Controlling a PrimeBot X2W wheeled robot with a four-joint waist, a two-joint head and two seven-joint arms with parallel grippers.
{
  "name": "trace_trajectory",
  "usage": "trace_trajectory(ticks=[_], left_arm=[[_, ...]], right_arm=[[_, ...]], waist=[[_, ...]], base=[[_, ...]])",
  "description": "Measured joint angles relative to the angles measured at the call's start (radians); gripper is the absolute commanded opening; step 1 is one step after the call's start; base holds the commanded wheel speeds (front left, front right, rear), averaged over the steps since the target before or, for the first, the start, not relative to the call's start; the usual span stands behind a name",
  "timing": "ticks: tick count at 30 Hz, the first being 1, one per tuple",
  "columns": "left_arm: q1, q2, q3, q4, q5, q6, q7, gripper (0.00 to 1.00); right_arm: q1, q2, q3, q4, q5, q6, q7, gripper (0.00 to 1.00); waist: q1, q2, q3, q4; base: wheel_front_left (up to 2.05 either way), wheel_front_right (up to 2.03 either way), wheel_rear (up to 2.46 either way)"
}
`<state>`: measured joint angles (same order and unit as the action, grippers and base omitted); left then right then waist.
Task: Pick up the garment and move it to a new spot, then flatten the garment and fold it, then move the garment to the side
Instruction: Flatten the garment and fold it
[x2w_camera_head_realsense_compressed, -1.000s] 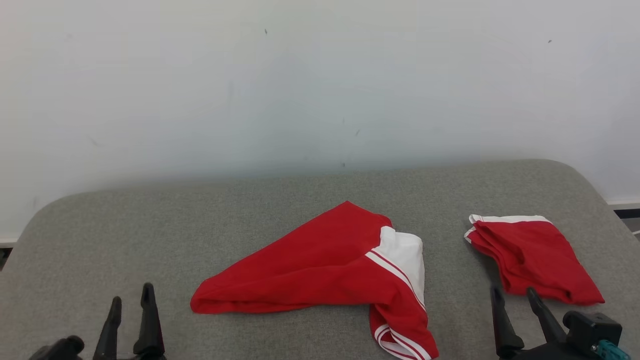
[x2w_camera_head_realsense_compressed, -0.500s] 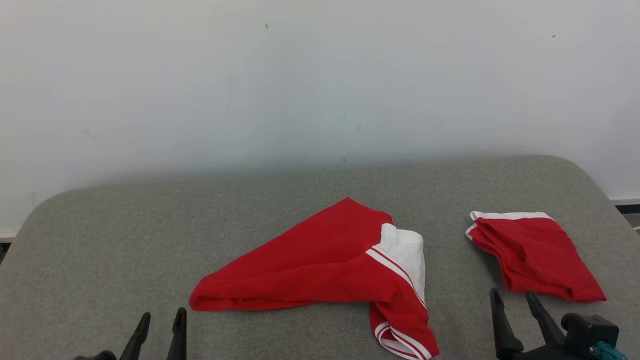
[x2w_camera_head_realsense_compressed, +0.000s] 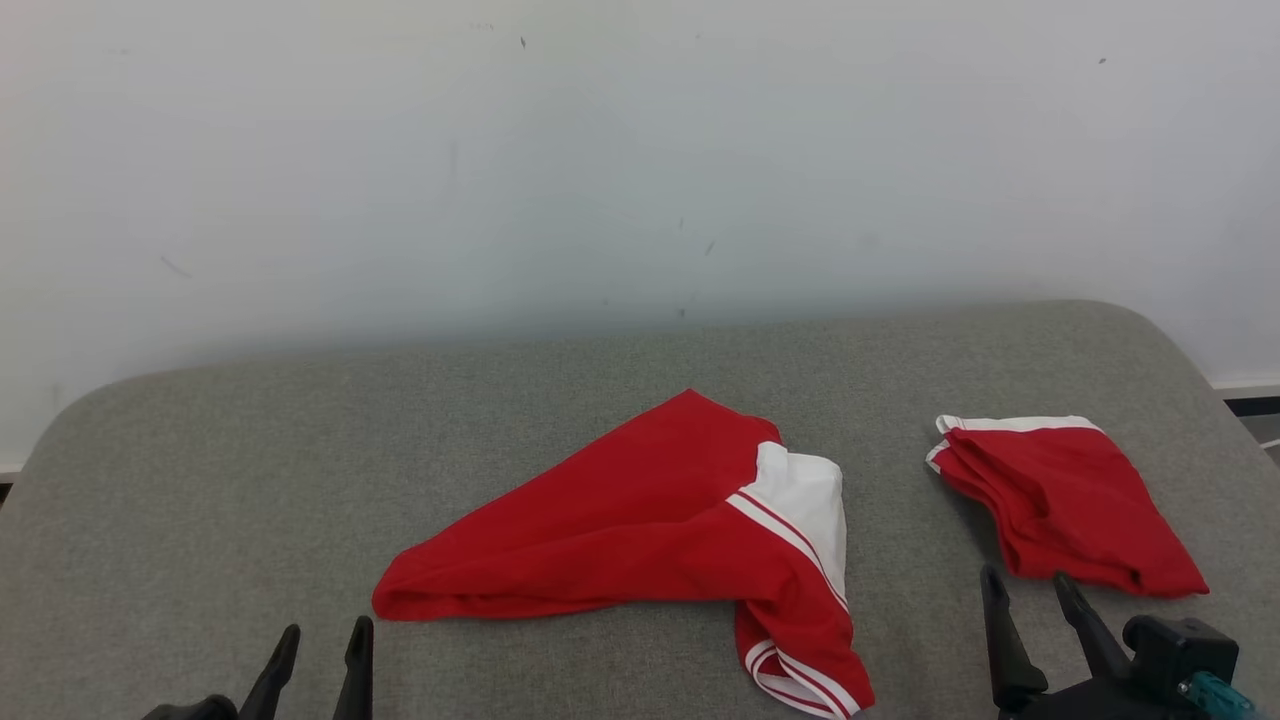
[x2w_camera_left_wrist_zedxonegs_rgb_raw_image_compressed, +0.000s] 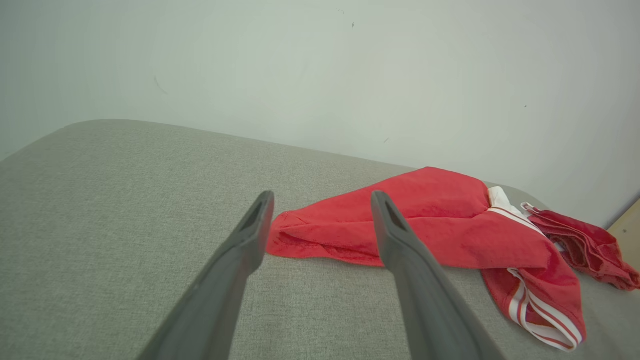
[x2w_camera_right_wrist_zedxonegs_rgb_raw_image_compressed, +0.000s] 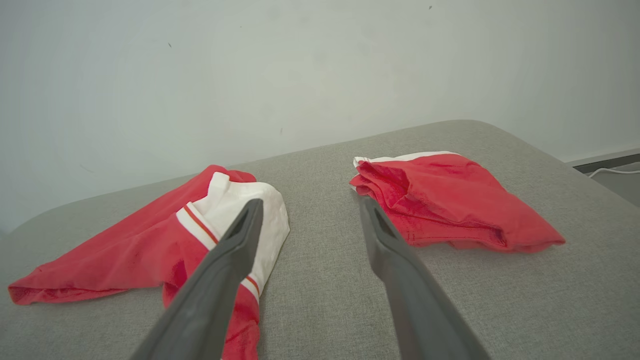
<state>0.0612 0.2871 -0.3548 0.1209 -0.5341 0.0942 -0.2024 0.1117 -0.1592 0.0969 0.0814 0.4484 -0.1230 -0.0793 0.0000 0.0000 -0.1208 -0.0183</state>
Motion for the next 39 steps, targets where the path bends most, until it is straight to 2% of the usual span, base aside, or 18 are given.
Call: trace_trajectory(ticks=[13,18,24,25,28,33,39], left_arm=[[0.0,-0.001,-0.001,-0.001,0.018,0.011,0.028,1.0],[-0.026,-0.003,-0.015,-0.008,0.025,0.011,0.057,1.0],[-0.17,-0.004,-0.032,0.011,0.034,0.005,0.122,1.0],[-0.216,-0.007,-0.036,0.032,0.034,0.002,0.146,1.0],[-0.282,-0.014,-0.04,0.067,0.034,0.002,0.193,1.0],[-0.397,-0.026,-0.051,0.142,0.036,0.002,0.291,1.0],[-0.498,-0.028,-0.094,0.25,0.075,0.002,0.417,1.0]], right_arm=[[0.0,0.0,0.001,0.006,0.0,0.0,-0.001,1.0],[-0.017,-0.026,0.013,0.004,-0.002,0.014,0.015,1.0],[-0.112,-0.089,0.047,0.021,-0.014,0.065,0.122,1.0],[-0.15,-0.114,0.066,0.042,-0.014,0.09,0.174,1.0],[-0.217,-0.155,0.097,0.067,-0.012,0.13,0.255,1.0],[-0.351,-0.231,0.169,0.108,-0.025,0.221,0.393,1.0],[-0.469,-0.299,0.248,0.15,-0.04,0.248,0.51,1.0]], waist=[[0.0001,0.0,0.012,0.0],[0.0,0.0,0.041,0.006],[0.0001,0.0001,0.084,0.016],[0.0001,0.0001,0.097,0.019],[0.0001,0.0001,0.118,0.024],[0.0002,0.0001,0.156,0.031],[0.0003,0.0001,0.198,0.04]], base=[[0.0,0.0,0.0],[0.0,0.0,0.0],[0.0,0.0,0.0],[0.0,0.0,0.0],[0.0,0.0,0.0],[0.0,0.0,0.0],[0.0,0.0,0.0]])
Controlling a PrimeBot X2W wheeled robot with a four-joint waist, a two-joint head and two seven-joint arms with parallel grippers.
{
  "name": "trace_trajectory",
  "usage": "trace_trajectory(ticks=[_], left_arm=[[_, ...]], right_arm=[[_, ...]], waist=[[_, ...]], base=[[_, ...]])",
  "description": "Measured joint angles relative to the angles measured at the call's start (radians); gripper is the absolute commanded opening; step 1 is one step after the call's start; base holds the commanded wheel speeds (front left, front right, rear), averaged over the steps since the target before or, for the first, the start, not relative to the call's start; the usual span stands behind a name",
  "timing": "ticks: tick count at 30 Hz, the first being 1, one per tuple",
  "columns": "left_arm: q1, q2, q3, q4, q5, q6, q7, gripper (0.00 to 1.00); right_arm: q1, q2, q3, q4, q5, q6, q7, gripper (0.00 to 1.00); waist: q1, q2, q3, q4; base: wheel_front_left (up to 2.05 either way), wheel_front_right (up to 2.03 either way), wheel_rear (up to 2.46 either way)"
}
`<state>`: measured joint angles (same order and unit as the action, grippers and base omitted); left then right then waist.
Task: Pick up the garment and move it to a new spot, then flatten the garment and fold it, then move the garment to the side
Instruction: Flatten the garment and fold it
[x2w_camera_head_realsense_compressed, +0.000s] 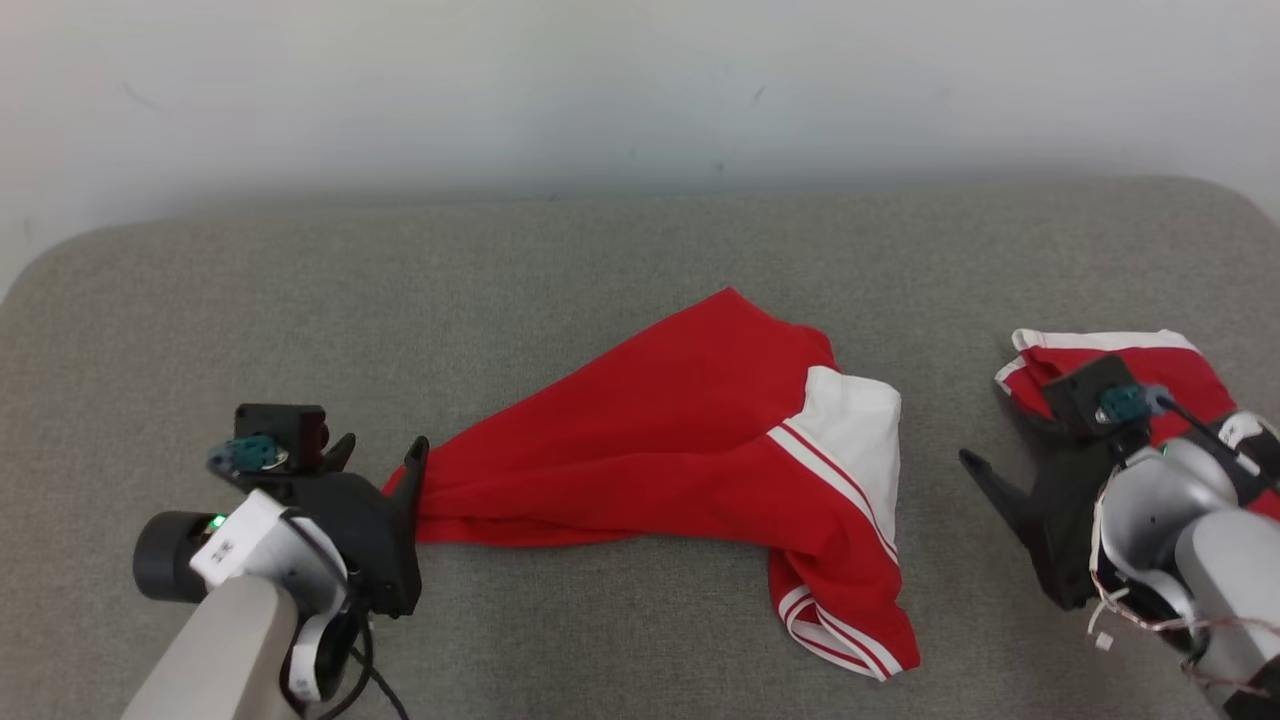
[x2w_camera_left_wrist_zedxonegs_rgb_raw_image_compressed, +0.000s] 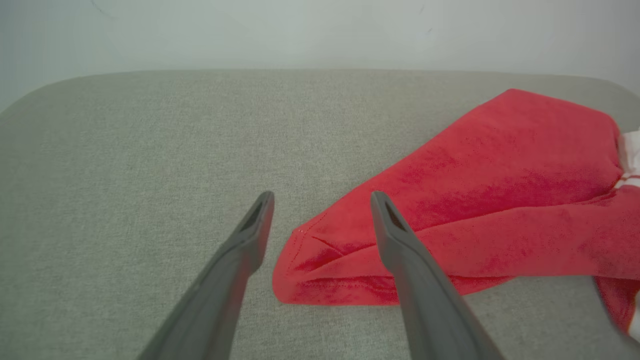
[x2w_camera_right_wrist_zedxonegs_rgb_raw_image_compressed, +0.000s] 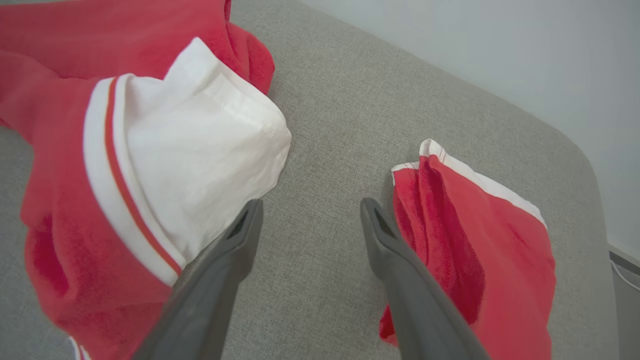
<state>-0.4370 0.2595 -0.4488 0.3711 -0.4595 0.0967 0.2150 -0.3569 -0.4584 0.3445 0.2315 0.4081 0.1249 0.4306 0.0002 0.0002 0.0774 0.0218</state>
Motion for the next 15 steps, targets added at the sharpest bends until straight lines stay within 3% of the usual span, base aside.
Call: trace_trajectory(ticks=[5,10,15], left_arm=[[-0.072,-0.017,-0.057,0.086,0.041,0.003,0.116,1.0],[-0.152,-0.077,-0.082,0.141,0.058,0.008,0.189,1.0],[-0.204,-0.11,-0.096,0.178,0.061,0.008,0.226,1.0]], right_arm=[[-0.11,-0.05,0.082,0.025,-0.001,0.007,0.072,1.0],[-0.226,-0.17,0.315,-0.01,0.068,0.007,0.078,1.0],[-0.314,-0.231,0.433,-0.016,0.129,0.007,0.037,1.0]], waist=[[0.0,0.0,0.042,0.014],[0.0,0.0,0.088,0.041],[0.0,0.0,0.118,0.071]], base=[[0.0,0.0,0.0],[0.0,0.0,0.0],[0.0,0.0,0.0]])
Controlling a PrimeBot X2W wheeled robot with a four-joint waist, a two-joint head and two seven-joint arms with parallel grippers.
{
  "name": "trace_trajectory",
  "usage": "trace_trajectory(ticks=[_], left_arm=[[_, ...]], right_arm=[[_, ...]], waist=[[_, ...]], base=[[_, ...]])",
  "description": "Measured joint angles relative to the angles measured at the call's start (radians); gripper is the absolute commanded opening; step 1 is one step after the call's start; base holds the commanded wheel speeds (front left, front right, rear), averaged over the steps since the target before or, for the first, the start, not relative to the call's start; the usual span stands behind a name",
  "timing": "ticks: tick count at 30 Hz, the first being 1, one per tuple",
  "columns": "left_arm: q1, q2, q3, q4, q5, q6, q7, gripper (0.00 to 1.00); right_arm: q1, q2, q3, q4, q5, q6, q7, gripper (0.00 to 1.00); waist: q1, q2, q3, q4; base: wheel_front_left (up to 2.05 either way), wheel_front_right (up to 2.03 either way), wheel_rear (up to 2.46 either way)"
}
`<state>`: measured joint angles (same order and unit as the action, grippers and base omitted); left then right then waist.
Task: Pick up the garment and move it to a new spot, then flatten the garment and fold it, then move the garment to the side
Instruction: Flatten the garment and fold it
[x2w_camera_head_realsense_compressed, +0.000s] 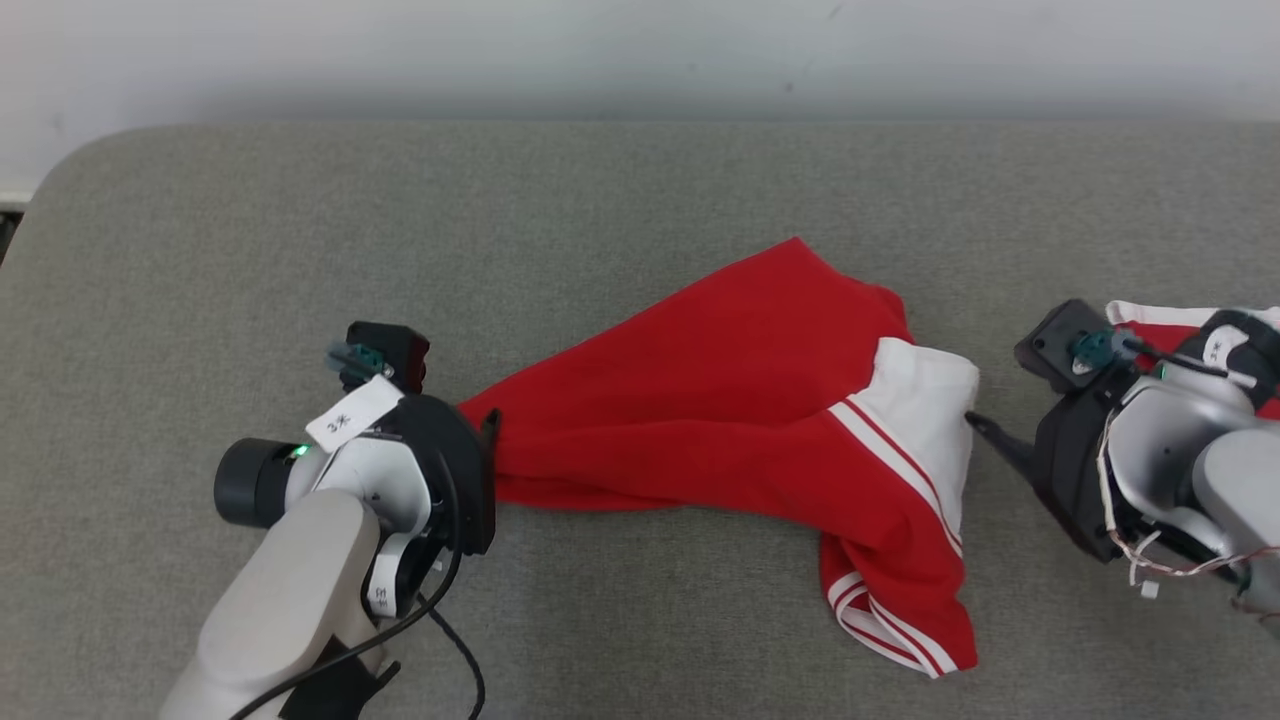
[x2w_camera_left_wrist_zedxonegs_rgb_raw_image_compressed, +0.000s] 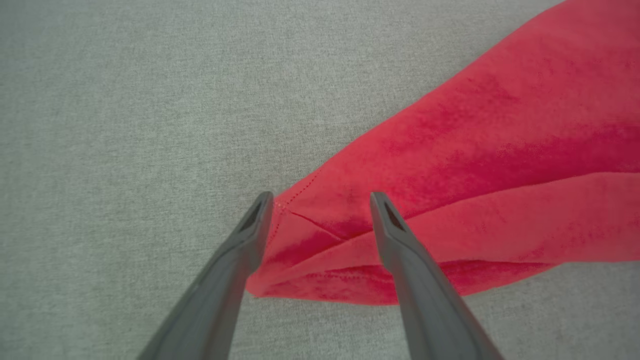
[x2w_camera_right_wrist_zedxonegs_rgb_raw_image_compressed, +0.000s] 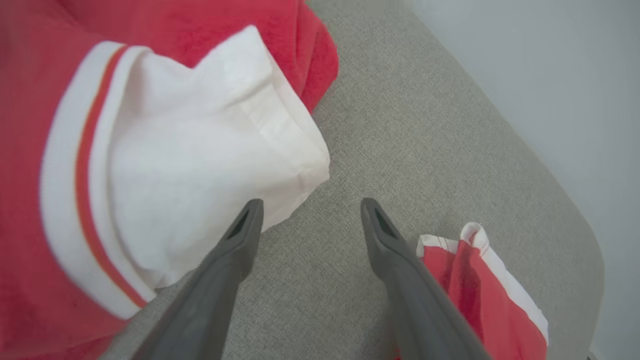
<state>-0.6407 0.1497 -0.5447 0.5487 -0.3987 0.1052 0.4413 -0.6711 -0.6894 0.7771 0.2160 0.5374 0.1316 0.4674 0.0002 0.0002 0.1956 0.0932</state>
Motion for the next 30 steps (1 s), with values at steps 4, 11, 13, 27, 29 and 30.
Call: trace_trajectory(ticks=[4,11,13,27,29,30], left_arm=[[-0.037,-0.022,-0.006,0.017,0.0,-0.001,0.018,1.0],[-0.072,-0.033,-0.009,0.053,-0.001,-0.018,0.025,1.0],[-0.079,-0.041,-0.01,0.061,-0.001,-0.018,0.025,1.0],[-0.109,-0.053,0.027,0.137,-0.015,-0.026,-0.047,0.0],[-0.109,-0.053,0.026,0.148,-0.015,-0.026,-0.048,0.0],[-0.108,-0.053,0.026,0.151,-0.015,-0.026,-0.05,0.0]], right_arm=[[-0.072,-0.04,0.07,-0.002,0.035,0.0,-0.048,1.0],[-0.148,-0.063,0.17,0.047,0.079,0.0,-0.122,1.0],[-0.164,-0.063,0.192,0.07,0.089,0.0,-0.142,1.0],[-0.243,-0.028,0.317,0.212,0.202,0.0,-0.307,0.0],[-0.255,-0.026,0.33,0.223,0.203,0.0,-0.323,0.0],[-0.259,-0.025,0.338,0.23,0.209,0.0,-0.33,0.0]], waist=[[-0.0001,0.0,0.027,0.022],[0.0,-0.0001,0.072,0.056],[-0.0001,0.0,0.082,0.065],[-0.0003,-0.0001,0.074,0.071],[-0.0003,-0.0002,0.065,0.066],[-0.0003,-0.0001,0.06,0.064]], base=[[0.0,0.0,0.0],[0.0,0.0,0.0],[0.0,0.0,0.0],[0.0,0.0,0.0],[0.0,0.0,0.0],[0.0,0.0,0.0]])
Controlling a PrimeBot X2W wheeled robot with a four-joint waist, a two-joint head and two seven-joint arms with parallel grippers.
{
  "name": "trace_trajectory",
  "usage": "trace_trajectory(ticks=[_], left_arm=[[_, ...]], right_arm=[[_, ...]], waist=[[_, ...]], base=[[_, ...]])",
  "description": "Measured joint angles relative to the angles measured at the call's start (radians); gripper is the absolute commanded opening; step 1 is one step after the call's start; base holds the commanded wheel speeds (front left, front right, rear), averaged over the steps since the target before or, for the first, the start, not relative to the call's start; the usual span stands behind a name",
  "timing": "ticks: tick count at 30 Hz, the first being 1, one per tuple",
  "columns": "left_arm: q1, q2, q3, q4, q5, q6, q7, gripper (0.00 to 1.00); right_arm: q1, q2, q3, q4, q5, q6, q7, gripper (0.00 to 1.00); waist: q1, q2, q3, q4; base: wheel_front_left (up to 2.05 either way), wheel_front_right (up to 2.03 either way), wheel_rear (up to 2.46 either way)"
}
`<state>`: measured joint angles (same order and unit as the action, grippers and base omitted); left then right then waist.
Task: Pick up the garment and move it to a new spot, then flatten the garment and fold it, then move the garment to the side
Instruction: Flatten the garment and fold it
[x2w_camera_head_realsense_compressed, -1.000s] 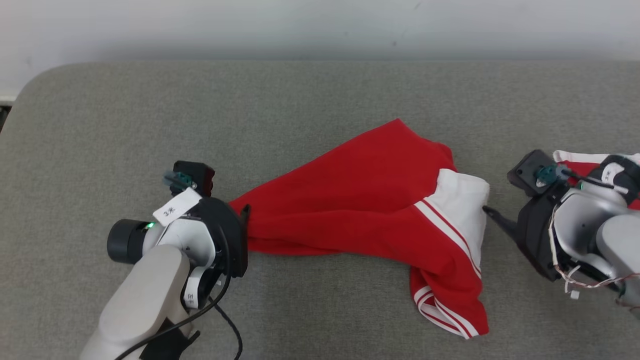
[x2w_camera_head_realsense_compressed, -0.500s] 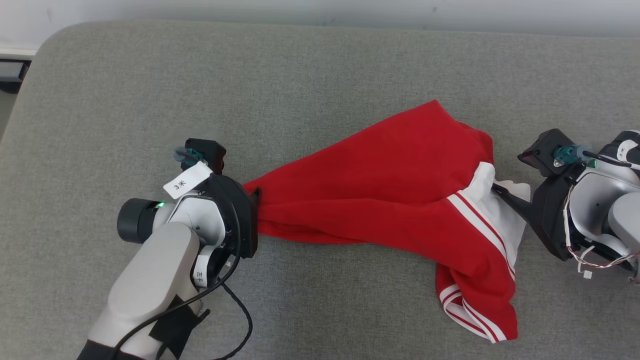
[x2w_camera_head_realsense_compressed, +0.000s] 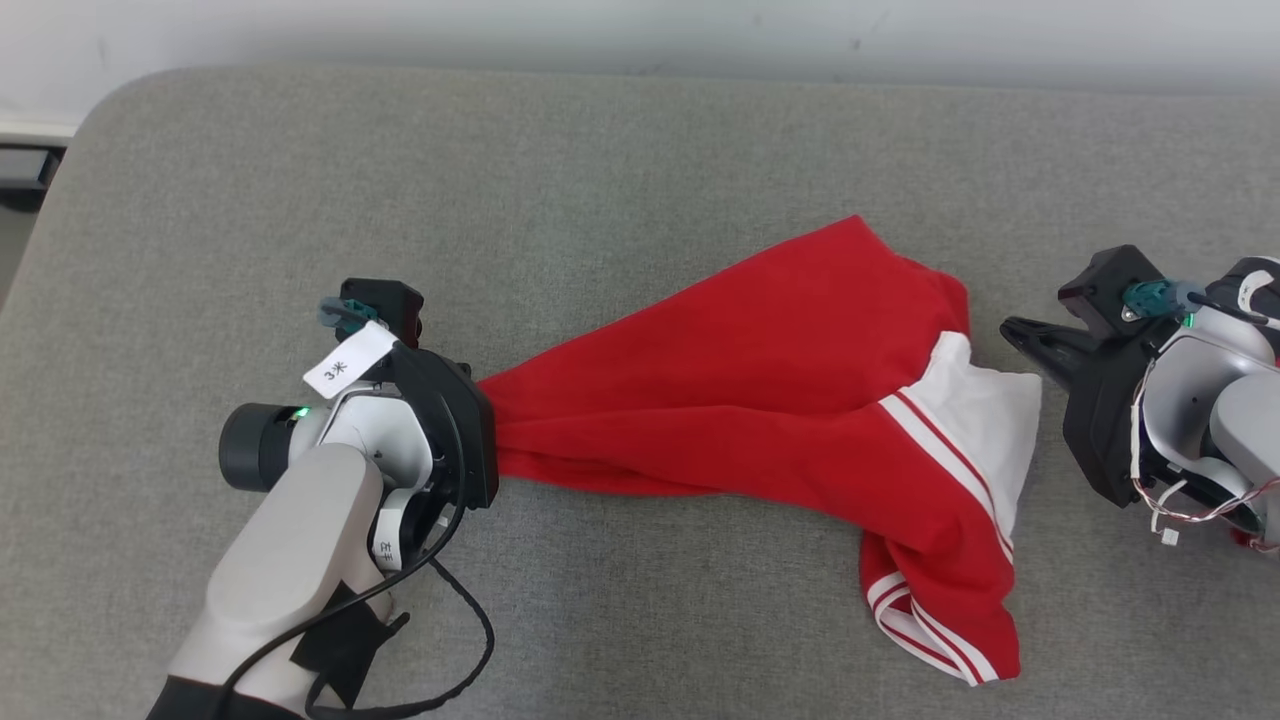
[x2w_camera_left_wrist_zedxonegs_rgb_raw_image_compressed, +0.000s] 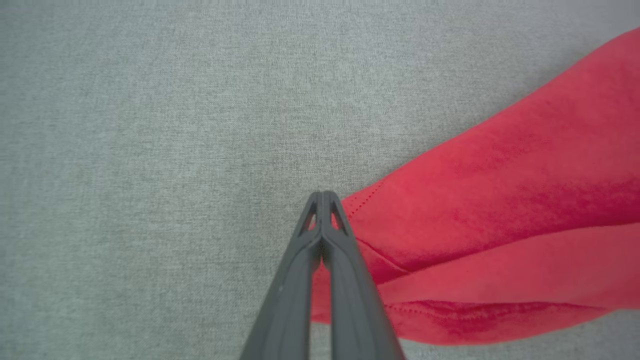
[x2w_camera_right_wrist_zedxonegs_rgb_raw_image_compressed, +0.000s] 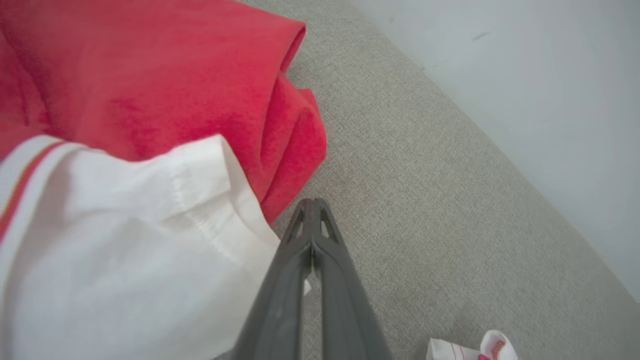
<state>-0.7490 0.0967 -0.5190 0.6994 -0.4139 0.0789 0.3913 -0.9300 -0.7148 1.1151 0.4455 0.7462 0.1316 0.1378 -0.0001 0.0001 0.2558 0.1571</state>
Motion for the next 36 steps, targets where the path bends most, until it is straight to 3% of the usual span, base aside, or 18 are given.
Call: trace_trajectory(ticks=[2,3,4,7,8,9,20,23,25,26,27,28,29,36], left_arm=[[0.001,-0.001,-0.007,0.006,0.0,-0.002,-0.002,0.0],[0.001,-0.001,-0.01,0.006,0.0,-0.01,-0.002,0.3],[0.001,-0.002,-0.013,0.007,0.0,-0.014,-0.002,1.0],[0.006,-0.003,-0.019,0.019,0.0,-0.018,-0.002,1.0],[0.009,-0.003,-0.021,0.022,0.0,-0.02,-0.002,1.0],[0.01,-0.002,-0.022,0.023,0.0,-0.027,-0.002,1.0],[0.012,0.0,-0.033,0.056,0.0,-0.026,-0.001,1.0],[0.012,-0.001,-0.031,0.062,0.0,-0.022,-0.001,0.85],[0.012,0.0,-0.03,0.068,0.001,-0.017,-0.002,0.58],[0.012,0.0,-0.028,0.072,0.001,-0.017,-0.002,0.44],[0.011,0.0,-0.027,0.077,0.001,-0.017,-0.003,0.29],[0.011,0.0,-0.027,0.08,0.001,-0.017,-0.005,0.0],[0.011,0.0,-0.027,0.08,0.001,-0.017,-0.005,0.0],[0.011,0.0,-0.028,0.099,0.001,-0.017,-0.005,0.0]], right_arm=[[-0.001,0.0,0.025,0.007,0.012,0.0,-0.017,0.0],[-0.001,0.0,0.03,0.009,0.016,0.0,-0.024,0.0],[-0.001,0.0,0.034,0.01,0.021,0.0,-0.03,0.0],[-0.001,0.011,0.044,0.024,0.047,0.0,-0.048,0.0],[0.0,0.019,0.043,0.033,0.06,0.0,-0.054,0.12],[0.0,0.024,0.042,0.036,0.071,0.0,-0.06,1.0],[0.0,0.06,0.089,0.057,0.111,0.0,-0.104,1.0],[0.0,0.067,0.113,0.067,0.121,0.0,-0.103,1.0],[0.002,0.068,0.122,0.074,0.127,0.0,-0.097,1.0],[0.002,0.069,0.126,0.077,0.129,0.0,-0.097,0.78],[0.003,0.072,0.127,0.081,0.135,0.0,-0.097,0.46],[0.004,0.074,0.127,0.084,0.14,0.0,-0.095,0.18],[0.004,0.074,0.127,0.084,0.14,0.0,-0.095,0.0],[0.022,0.076,0.131,0.096,0.166,0.0,-0.093,0.0]], waist=[[0.0,0.0,-0.013,-0.007],[0.0,-0.0001,-0.017,-0.01],[0.0,0.0,-0.019,-0.012],[0.0,0.0,-0.023,-0.016],[0.0,0.0,-0.023,-0.017],[0.0,0.0,-0.022,-0.017],[0.0,0.0,0.006,-0.031],[0.0,0.0,0.008,-0.033],[0.0,0.0,0.007,-0.034],[0.0,0.0,0.006,-0.035],[0.0001,0.0,0.003,-0.036],[0.0,0.0,0.001,-0.037],[0.0,0.0,0.001,-0.037],[0.0,0.0,-0.011,-0.045]], base=[[0.0,0.0,0.0],[0.0,0.0,0.0],[0.0,0.0,0.0],[0.0,0.0,0.0],[0.0,0.0,0.0],[0.0,0.0,0.0],[0.0,0.0,0.0],[0.0,0.0,0.0],[0.0,0.0,0.0],[0.0,0.0,0.0],[0.0,0.0,0.0],[0.0,0.0,0.0],[0.0,0.0,0.0],[0.0,0.0,0.0]])
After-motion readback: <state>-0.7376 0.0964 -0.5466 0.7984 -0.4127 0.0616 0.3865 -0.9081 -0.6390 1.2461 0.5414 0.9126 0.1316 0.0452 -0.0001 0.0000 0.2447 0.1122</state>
